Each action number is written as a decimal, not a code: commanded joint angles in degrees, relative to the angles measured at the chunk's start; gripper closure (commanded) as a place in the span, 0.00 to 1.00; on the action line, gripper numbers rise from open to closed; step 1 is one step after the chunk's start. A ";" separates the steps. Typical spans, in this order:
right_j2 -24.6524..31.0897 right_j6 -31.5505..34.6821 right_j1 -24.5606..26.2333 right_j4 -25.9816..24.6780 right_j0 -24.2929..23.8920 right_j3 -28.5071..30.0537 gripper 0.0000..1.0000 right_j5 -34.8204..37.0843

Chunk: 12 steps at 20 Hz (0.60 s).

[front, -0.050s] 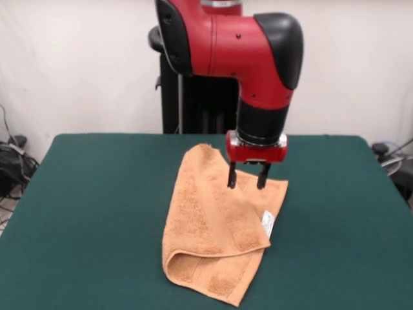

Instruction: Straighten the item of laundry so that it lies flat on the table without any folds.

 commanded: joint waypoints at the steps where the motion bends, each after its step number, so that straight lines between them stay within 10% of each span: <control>1: 0.95 10.33 2.59 2.18 0.20 -0.91 0.00 -3.26; 12: 1.81 8.87 1.09 5.01 3.10 -8.70 0.00 6.58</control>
